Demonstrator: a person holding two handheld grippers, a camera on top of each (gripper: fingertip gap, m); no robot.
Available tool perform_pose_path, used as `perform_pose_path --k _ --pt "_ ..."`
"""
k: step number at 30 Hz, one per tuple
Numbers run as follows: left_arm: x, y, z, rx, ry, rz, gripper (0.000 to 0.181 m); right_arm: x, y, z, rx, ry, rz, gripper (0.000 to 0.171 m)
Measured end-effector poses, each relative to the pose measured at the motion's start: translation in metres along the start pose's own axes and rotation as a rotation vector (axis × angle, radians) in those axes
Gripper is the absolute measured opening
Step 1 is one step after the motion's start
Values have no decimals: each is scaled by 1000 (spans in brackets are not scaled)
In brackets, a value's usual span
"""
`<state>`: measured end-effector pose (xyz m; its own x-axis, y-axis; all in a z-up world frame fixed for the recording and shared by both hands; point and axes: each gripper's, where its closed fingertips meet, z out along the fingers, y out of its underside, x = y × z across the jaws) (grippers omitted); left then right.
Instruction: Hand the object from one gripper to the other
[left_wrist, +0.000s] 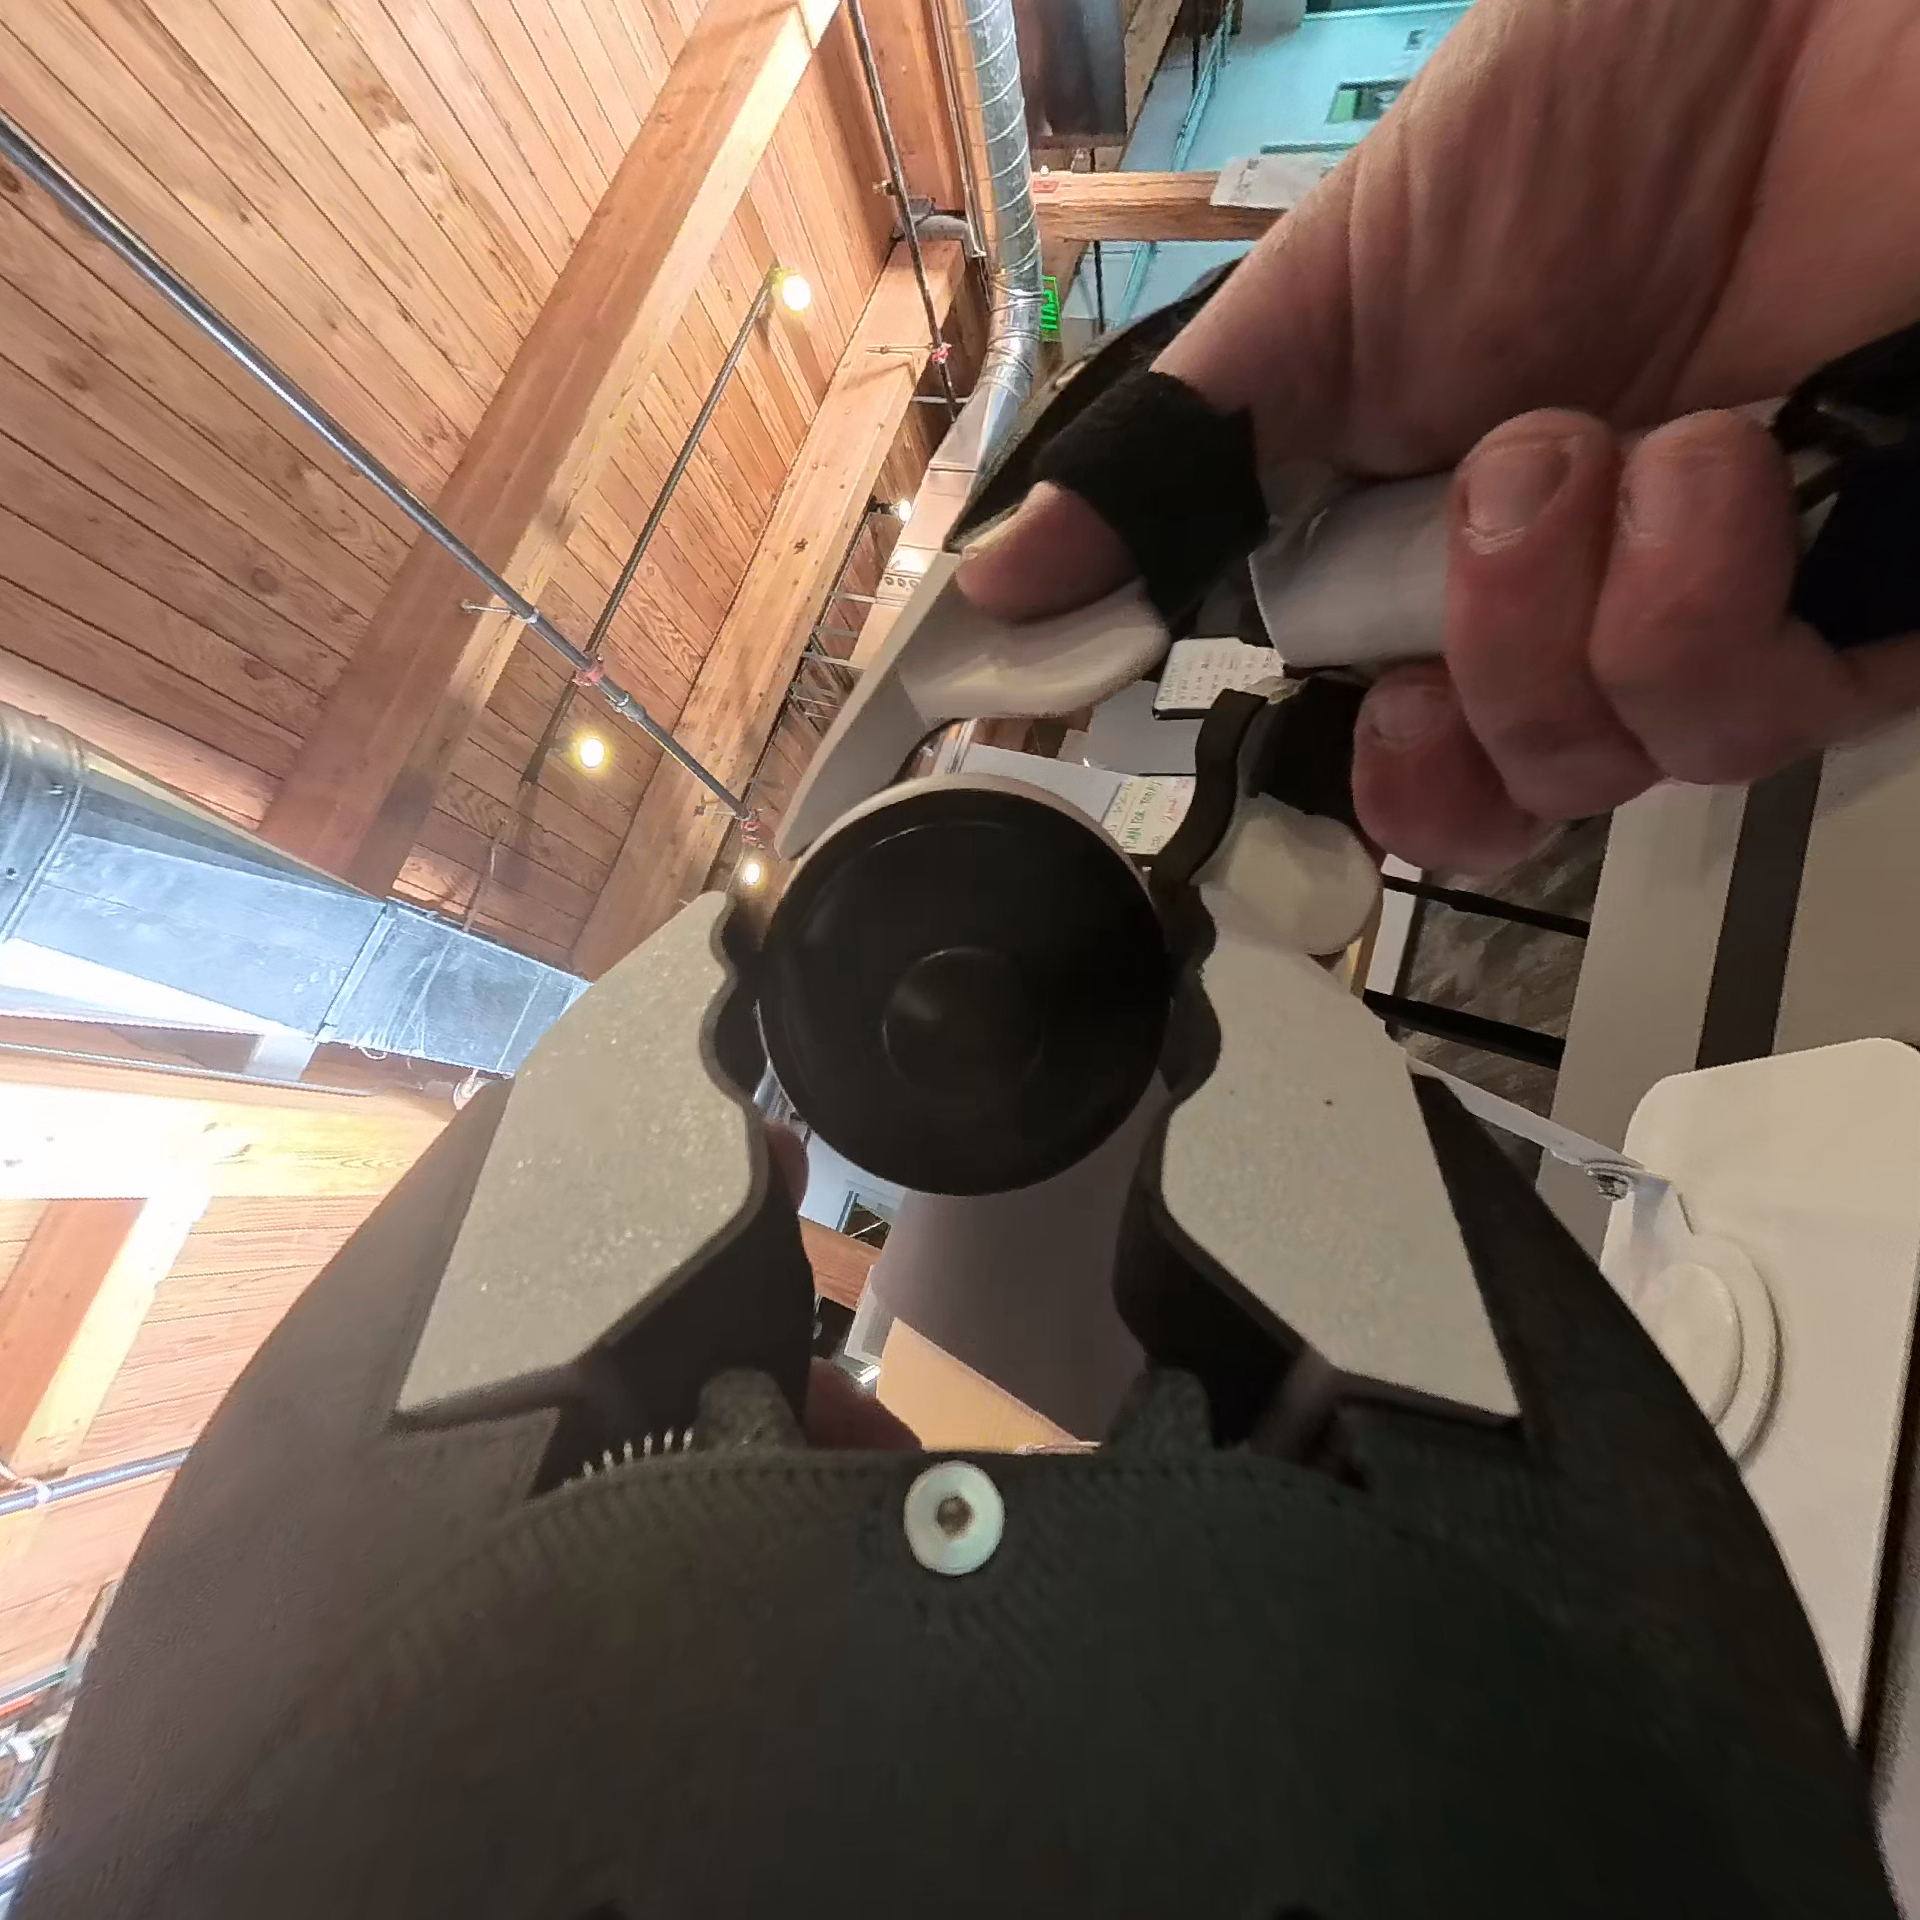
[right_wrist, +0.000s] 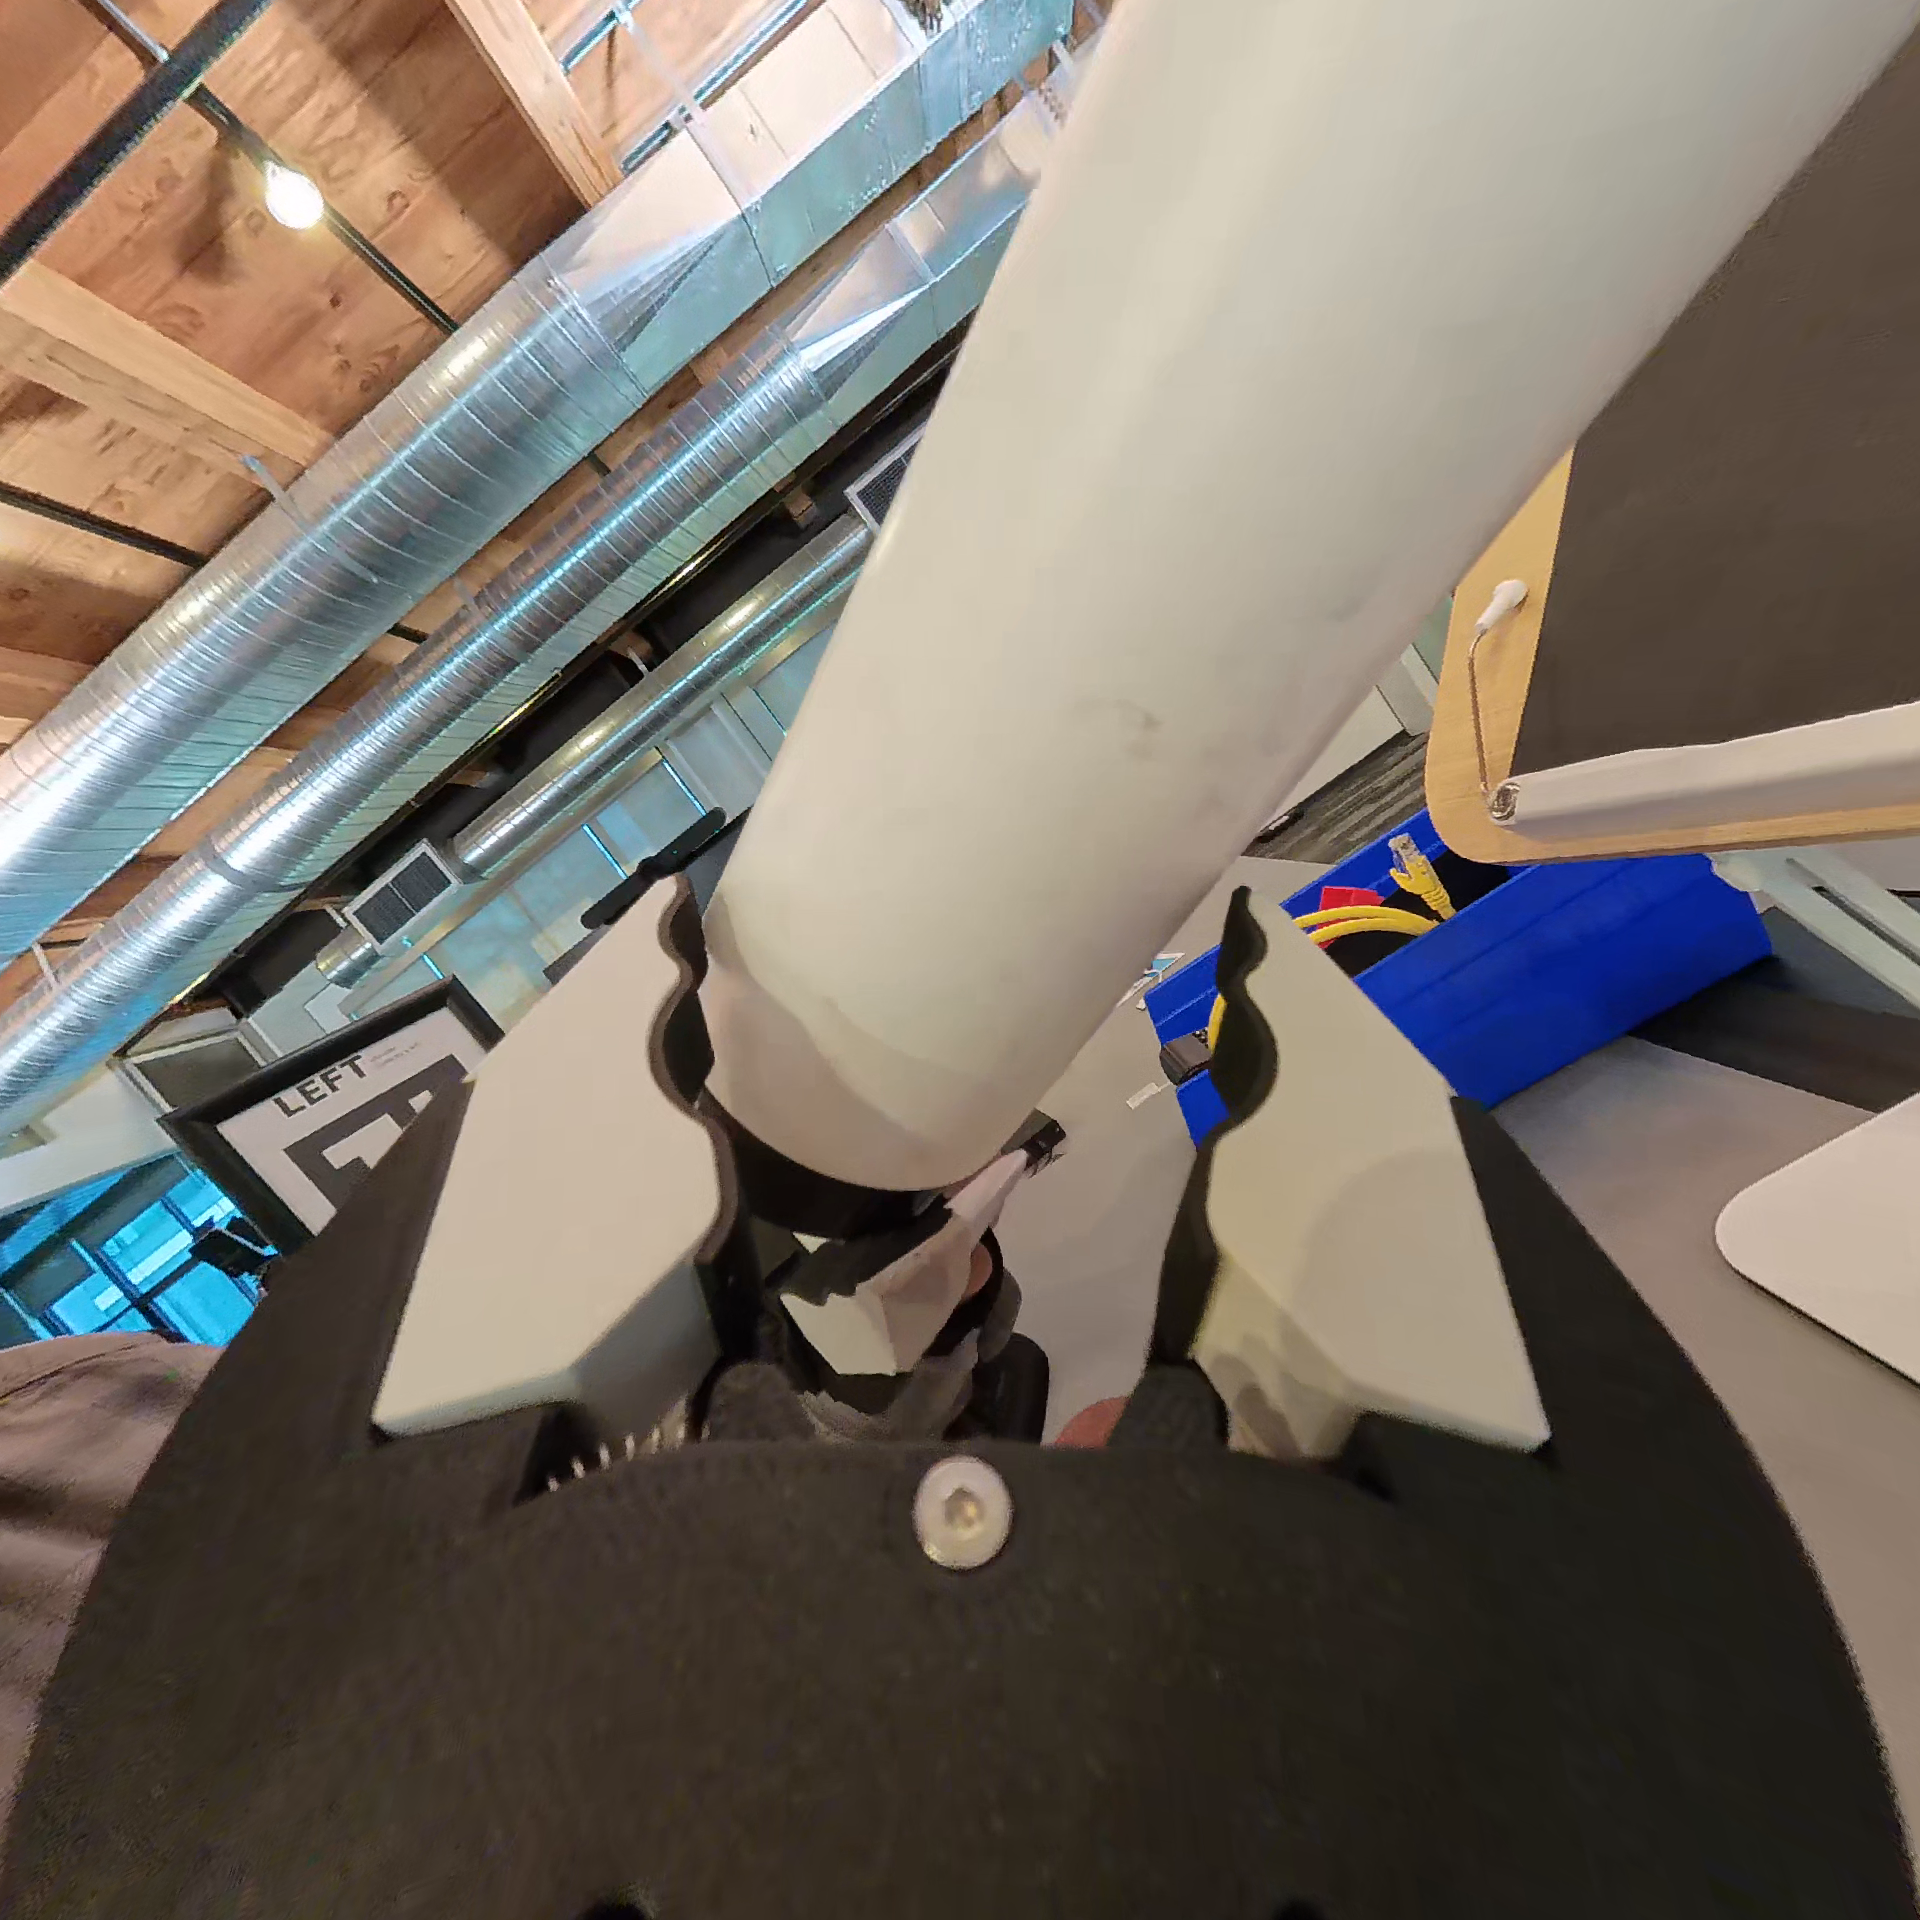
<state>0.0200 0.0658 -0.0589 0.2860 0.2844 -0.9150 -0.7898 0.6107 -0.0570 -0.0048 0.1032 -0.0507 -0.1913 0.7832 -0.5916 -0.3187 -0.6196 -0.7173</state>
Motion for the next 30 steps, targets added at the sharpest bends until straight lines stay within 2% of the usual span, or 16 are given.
perform_pose_path --k 3,5,8,10,13,17,19,23,26,30 --pt "-2 1 0 -8 19 -4 76 2 -3 -6 -16 19 -57 98" --pt "-7 2 0 -16 29 -14 76 3 -9 -15 -31 30 -121 93" --pt "-15 5 -1 -30 48 -24 75 10 -24 -37 -85 135 -341 93" --pt "-21 5 -2 -30 73 -63 75 5 -36 -52 -123 213 -585 91" --pt "-29 3 -4 -37 116 -92 76 -7 -43 -61 -236 367 -1096 95" --pt "-34 -6 -8 -23 201 -158 75 -7 -19 -53 -474 473 -1663 96" --pt "-31 -14 -11 -9 256 -188 75 -8 -3 -40 -518 446 -1747 95" --pt "-20 -27 -14 -2 361 -230 75 2 28 -21 -535 368 -1758 106" --pt "-15 -38 -17 14 423 -284 75 5 48 -8 -461 291 -1726 114" --pt "-14 -57 -26 85 514 -384 74 2 57 6 -375 307 -1799 116"
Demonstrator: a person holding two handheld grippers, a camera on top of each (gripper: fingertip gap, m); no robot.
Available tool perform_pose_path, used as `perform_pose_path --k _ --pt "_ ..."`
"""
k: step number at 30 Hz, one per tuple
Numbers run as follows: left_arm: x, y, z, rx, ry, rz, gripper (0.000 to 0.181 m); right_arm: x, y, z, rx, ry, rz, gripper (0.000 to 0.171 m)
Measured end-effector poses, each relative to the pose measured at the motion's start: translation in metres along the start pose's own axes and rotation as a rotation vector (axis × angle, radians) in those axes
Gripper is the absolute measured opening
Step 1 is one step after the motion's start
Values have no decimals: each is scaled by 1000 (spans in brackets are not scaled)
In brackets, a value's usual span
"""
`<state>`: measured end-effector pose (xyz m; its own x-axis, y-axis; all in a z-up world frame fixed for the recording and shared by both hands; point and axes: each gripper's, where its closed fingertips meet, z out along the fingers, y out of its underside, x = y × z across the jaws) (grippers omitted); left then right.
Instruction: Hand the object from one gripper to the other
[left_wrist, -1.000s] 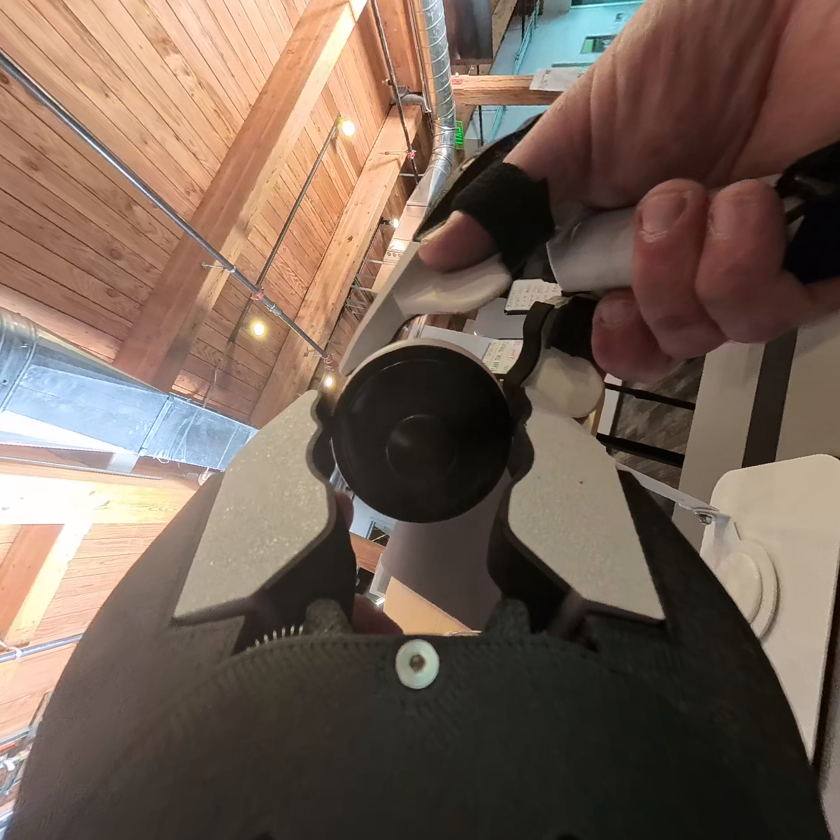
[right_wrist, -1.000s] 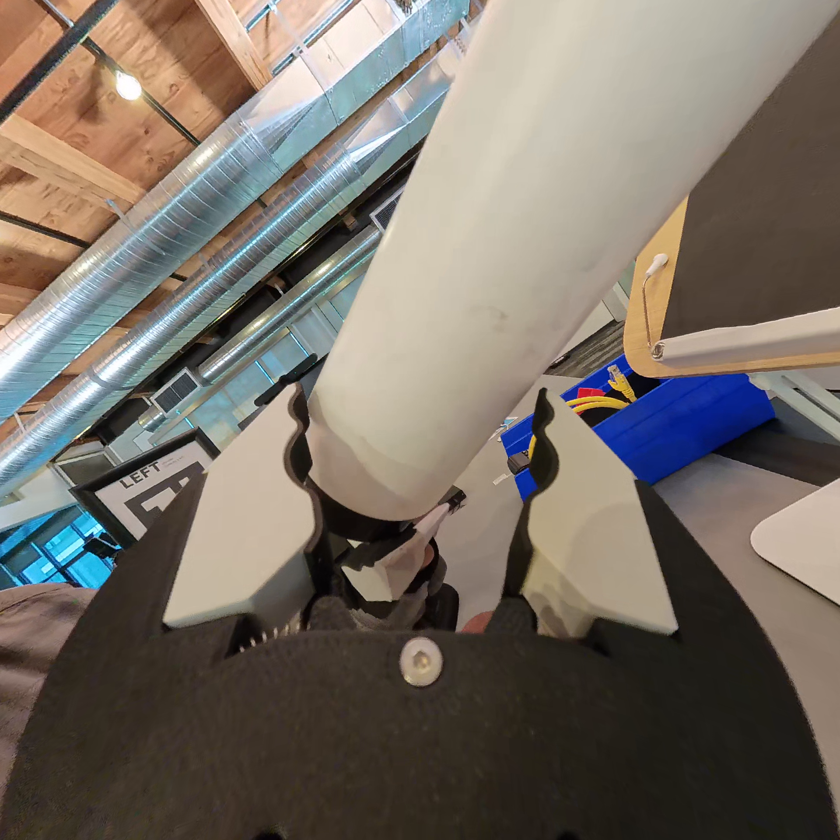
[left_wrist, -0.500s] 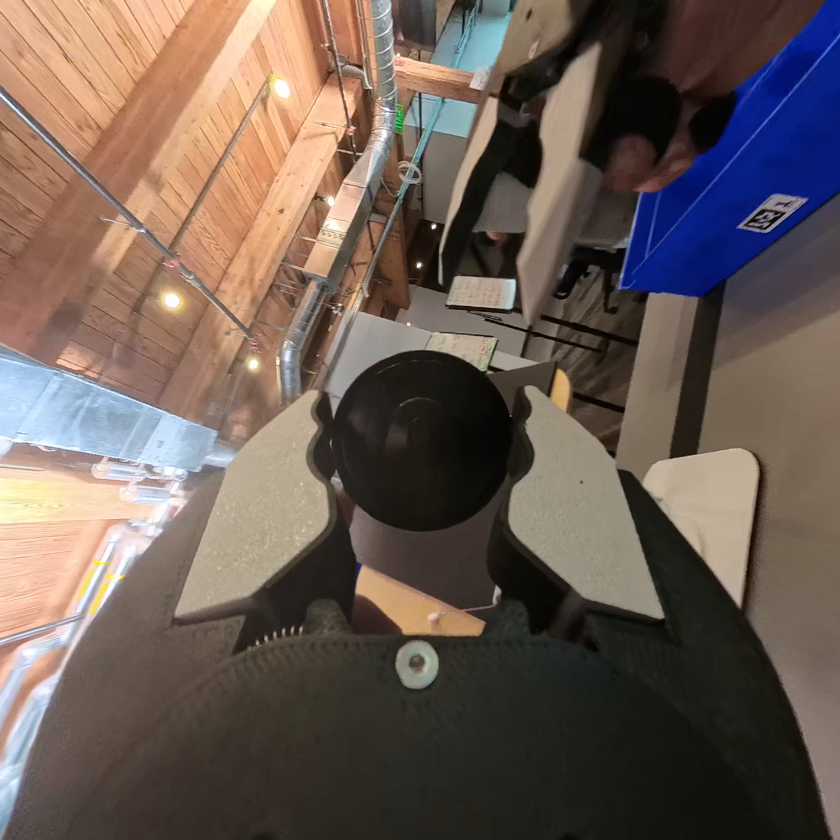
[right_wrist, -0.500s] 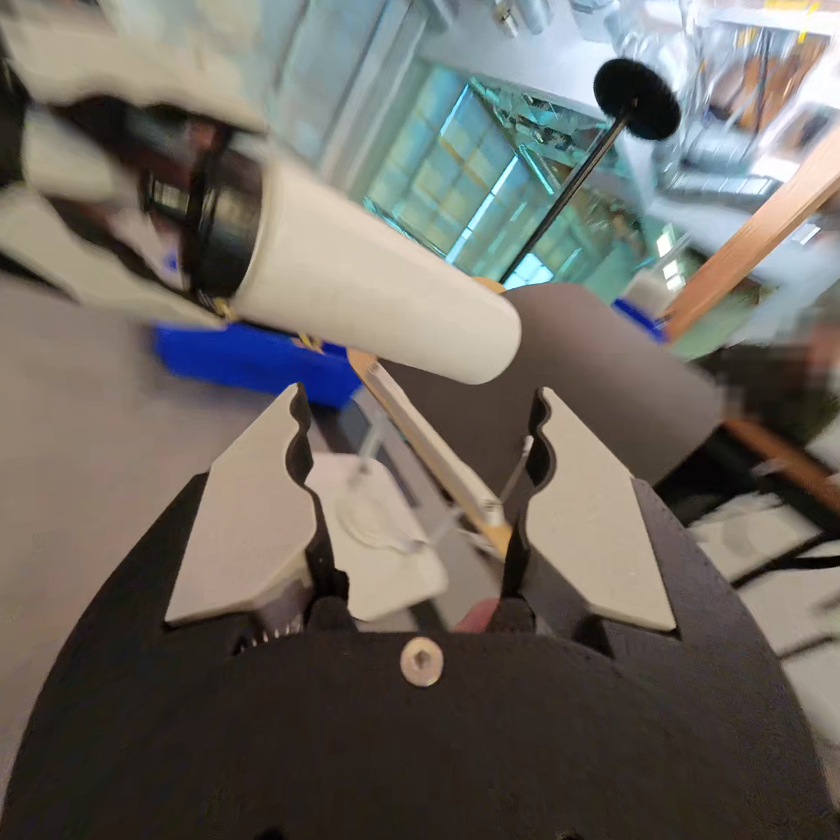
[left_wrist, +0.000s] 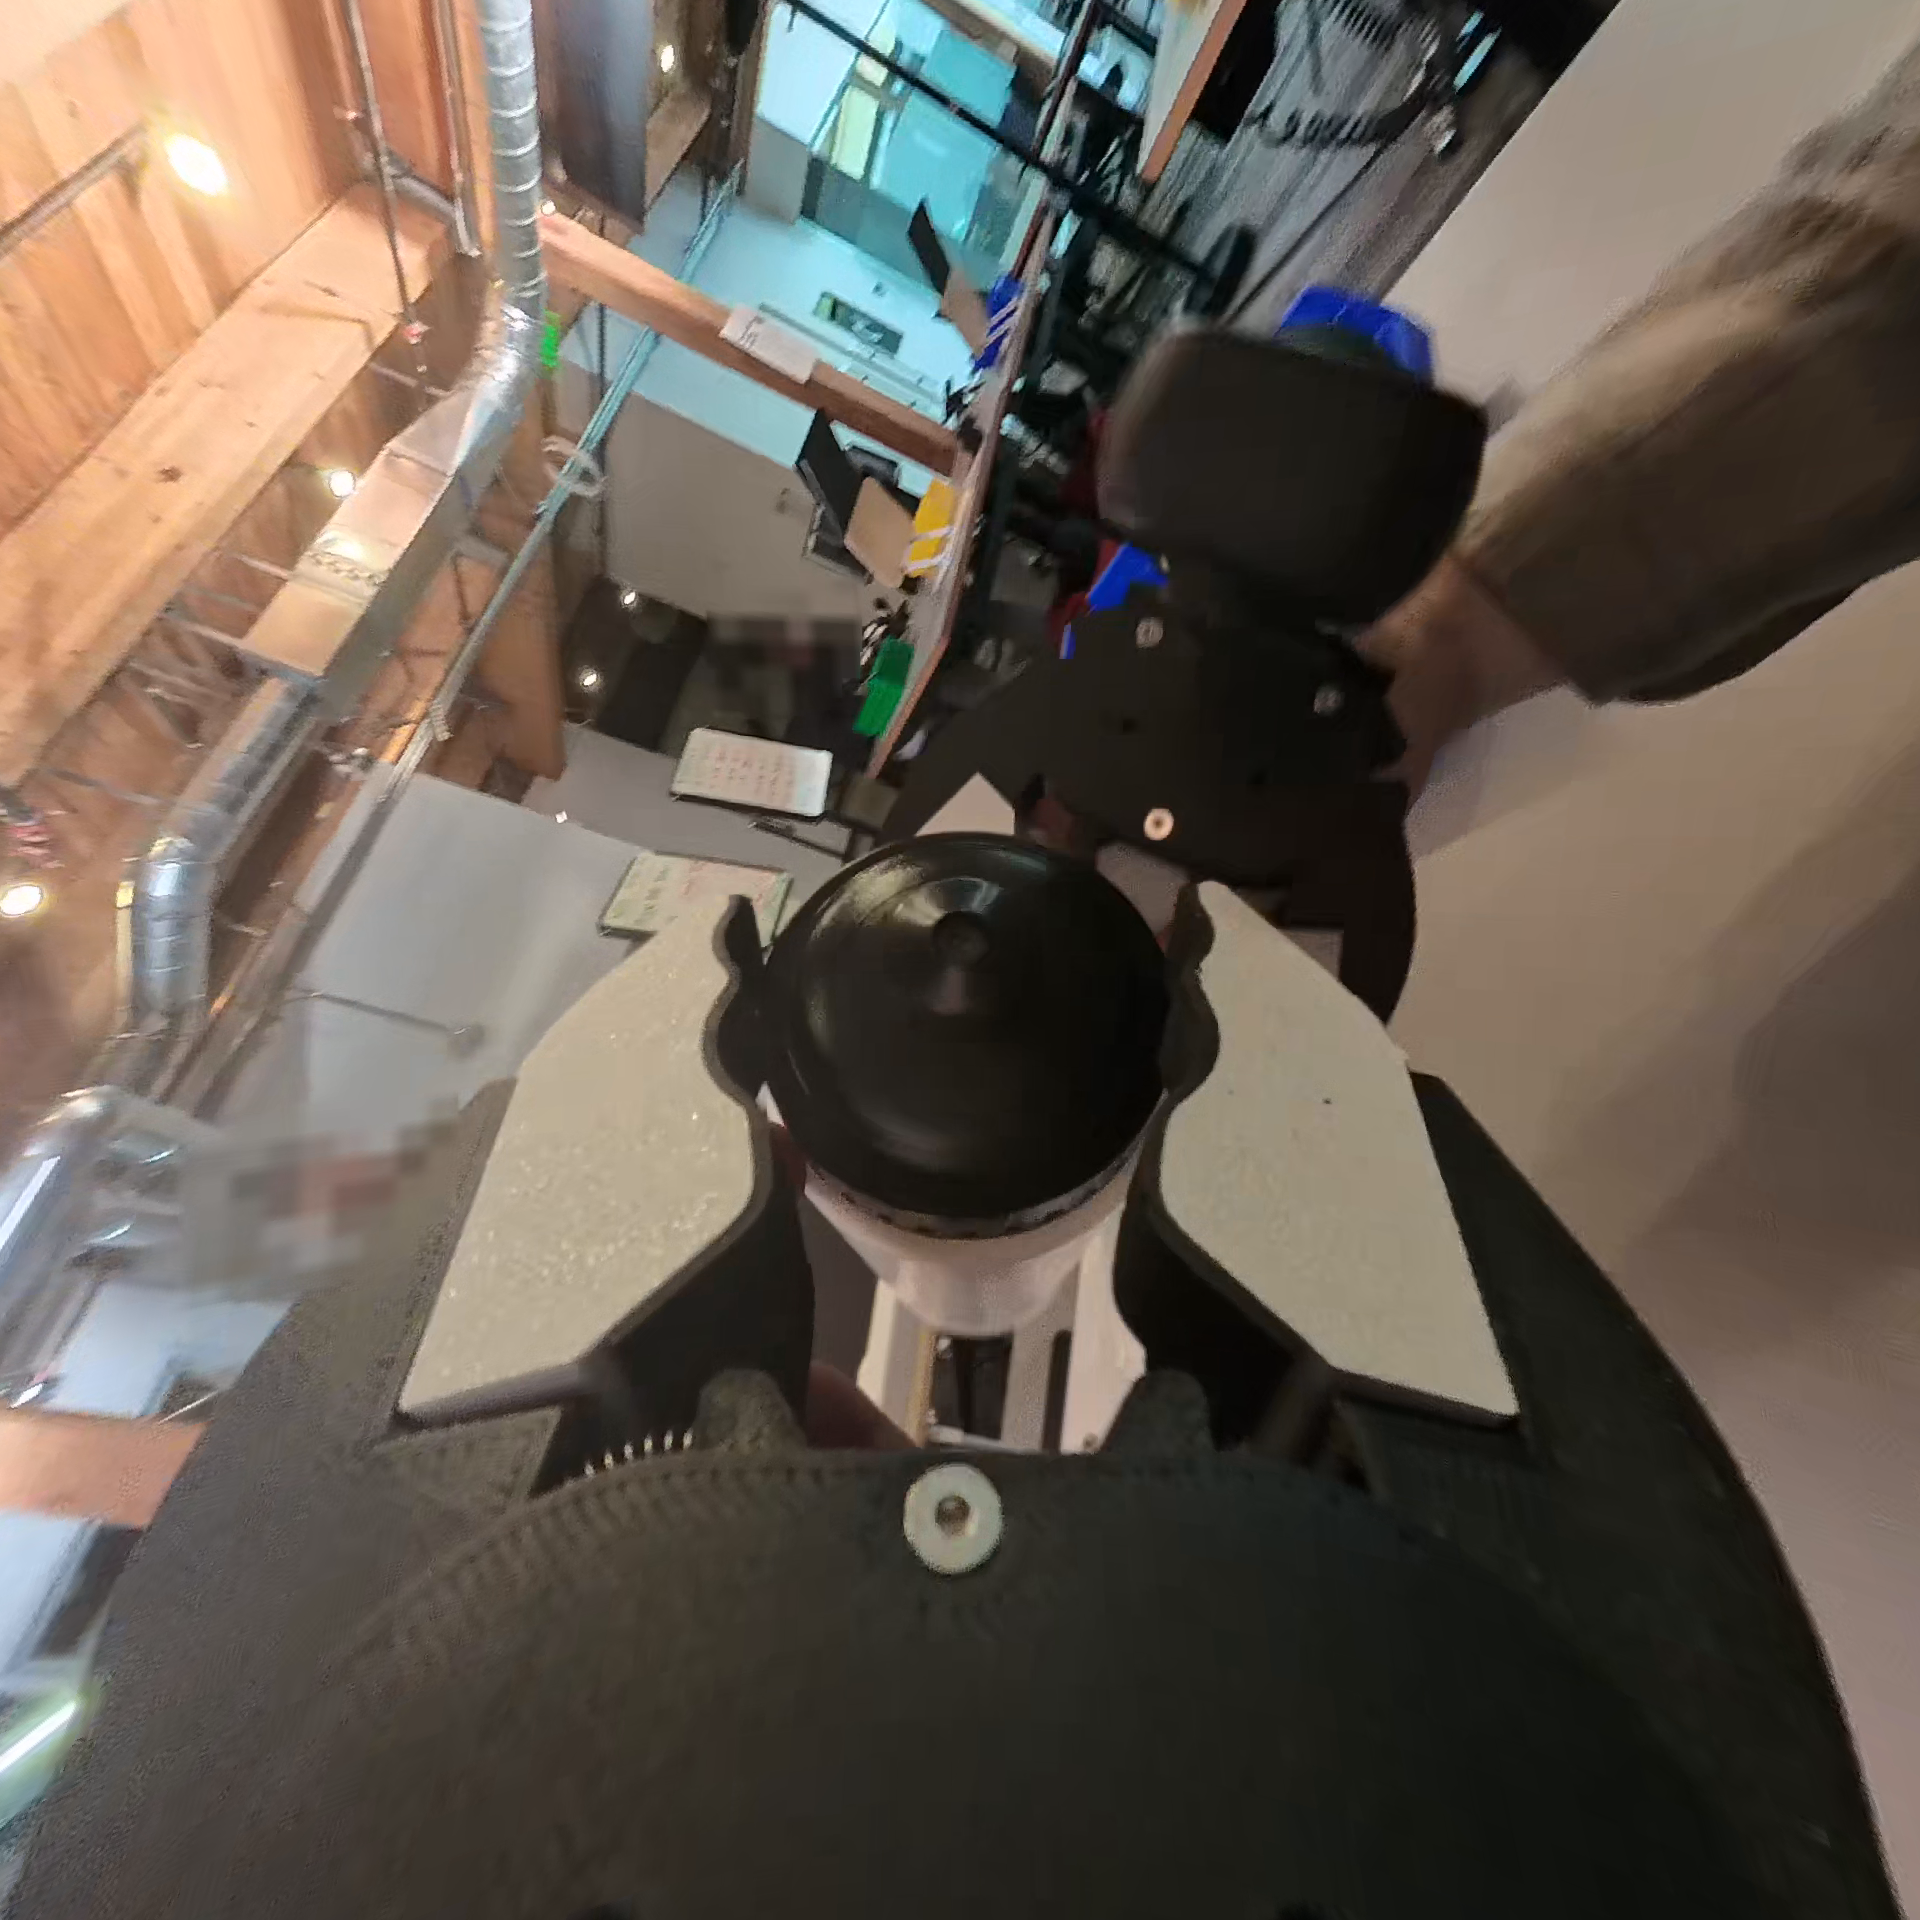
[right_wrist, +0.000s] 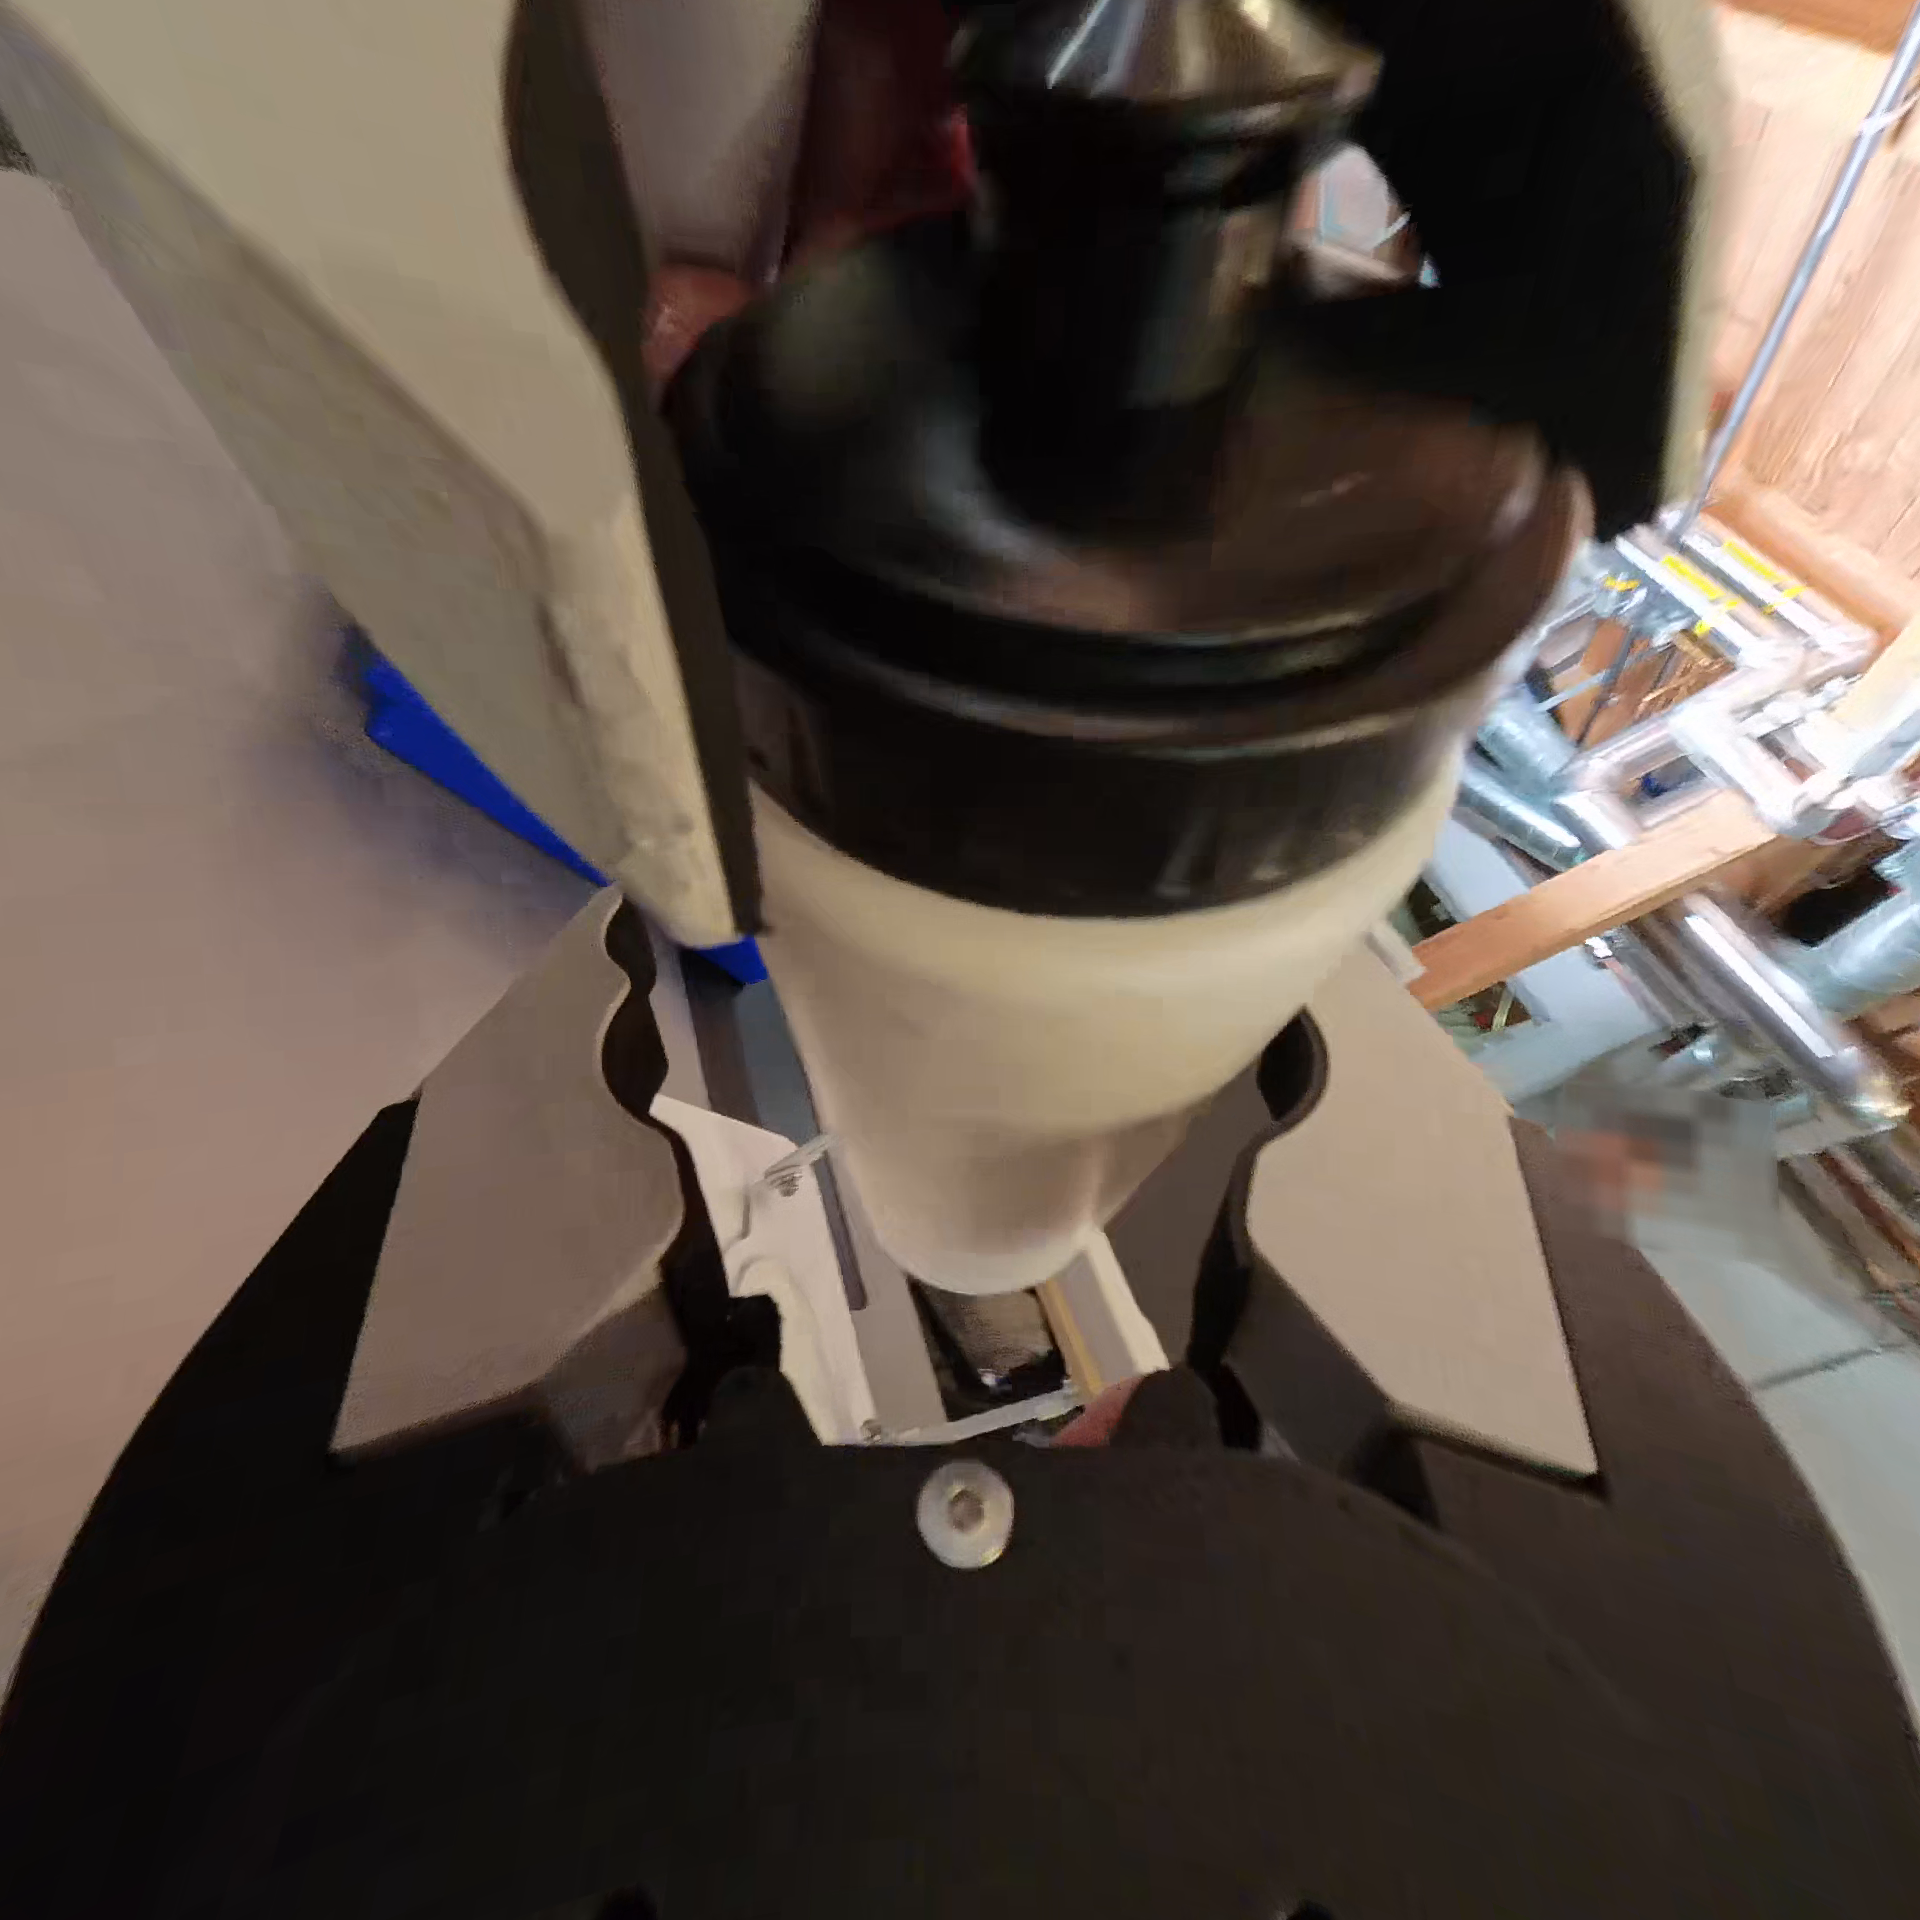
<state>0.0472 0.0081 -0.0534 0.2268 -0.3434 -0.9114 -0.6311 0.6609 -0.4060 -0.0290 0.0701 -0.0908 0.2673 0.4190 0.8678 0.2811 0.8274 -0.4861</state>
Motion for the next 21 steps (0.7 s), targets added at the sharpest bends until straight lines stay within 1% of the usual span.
perform_pose_path --k 1,2,11,18,21 --pt "2 -3 -1 13 19 -12 74 2 0 0 -9 30 -27 109" --pt "3 -6 -3 21 34 -21 74 6 -2 -1 -11 61 -41 95" --pt "-8 -15 -13 35 2 -14 74 14 -10 -2 -26 76 22 84" --pt "-9 -21 -17 34 -4 11 74 17 -18 -3 -8 92 21 84" --pt "-9 -25 -21 48 7 12 74 14 -25 -3 16 61 11 86"
